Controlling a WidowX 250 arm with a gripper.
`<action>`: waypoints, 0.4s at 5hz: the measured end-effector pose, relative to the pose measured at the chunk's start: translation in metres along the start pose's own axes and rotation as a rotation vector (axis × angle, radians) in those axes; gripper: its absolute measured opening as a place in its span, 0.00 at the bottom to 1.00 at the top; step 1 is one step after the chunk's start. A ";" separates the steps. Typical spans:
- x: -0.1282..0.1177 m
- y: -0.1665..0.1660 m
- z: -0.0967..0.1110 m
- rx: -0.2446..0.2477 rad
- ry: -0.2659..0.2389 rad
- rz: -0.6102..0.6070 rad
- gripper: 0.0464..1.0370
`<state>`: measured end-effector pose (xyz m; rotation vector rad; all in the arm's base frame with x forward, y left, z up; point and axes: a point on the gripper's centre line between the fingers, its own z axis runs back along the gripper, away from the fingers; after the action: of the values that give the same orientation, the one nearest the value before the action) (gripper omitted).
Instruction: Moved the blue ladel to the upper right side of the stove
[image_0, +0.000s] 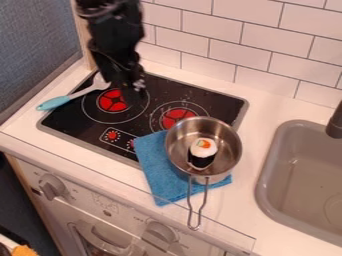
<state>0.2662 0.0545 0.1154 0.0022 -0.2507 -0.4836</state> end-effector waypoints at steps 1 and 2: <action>-0.011 0.021 -0.016 0.001 0.007 0.006 0.96; -0.024 0.053 -0.033 0.010 0.005 0.050 0.96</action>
<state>0.2779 0.1104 0.0806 0.0074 -0.2477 -0.4327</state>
